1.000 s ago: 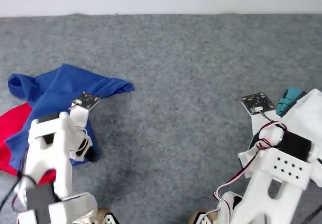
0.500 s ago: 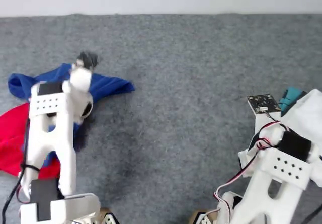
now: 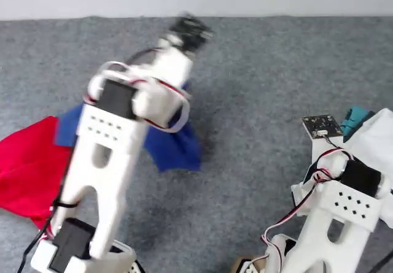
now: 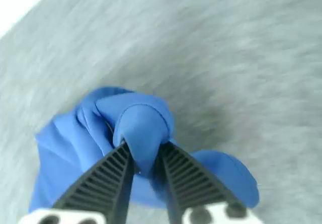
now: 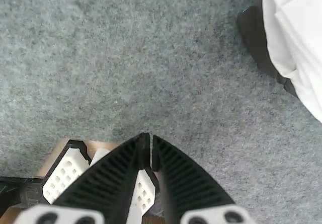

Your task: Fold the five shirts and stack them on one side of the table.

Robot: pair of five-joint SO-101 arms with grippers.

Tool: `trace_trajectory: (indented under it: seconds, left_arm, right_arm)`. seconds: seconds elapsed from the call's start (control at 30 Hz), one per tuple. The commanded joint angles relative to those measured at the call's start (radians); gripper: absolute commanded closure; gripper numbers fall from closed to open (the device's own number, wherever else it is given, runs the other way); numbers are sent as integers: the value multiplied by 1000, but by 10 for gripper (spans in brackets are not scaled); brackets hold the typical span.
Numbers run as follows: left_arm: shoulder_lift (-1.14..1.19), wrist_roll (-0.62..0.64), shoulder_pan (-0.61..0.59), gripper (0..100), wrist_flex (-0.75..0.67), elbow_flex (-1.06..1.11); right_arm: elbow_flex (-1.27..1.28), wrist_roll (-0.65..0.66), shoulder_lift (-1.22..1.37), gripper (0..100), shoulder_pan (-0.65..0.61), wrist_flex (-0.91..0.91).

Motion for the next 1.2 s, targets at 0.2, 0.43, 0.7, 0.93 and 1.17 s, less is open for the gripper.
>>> trace_trajectory:
  seconds: [0.2, 0.43, 0.7, 0.93, 1.17]
  left_arm:
    - [91, 6, 285, 985, -203, -54]
    - [120, 29, 295, 829, -150, -96]
    - [110, 44, 213, 822, -2, -252]
    - [115, -25, -120, 826, 46, -159]
    - [170, -262, -365, 823, -32, 117]
  right_arm:
    - [-71, -9, -27, 989, -7, 19]
    - [-71, -9, -25, 987, -7, 19]
    - [-71, -9, -25, 987, -12, 19]
    - [-71, -6, -24, 987, -13, 19]
    - [-26, -5, -24, 987, -13, 2]
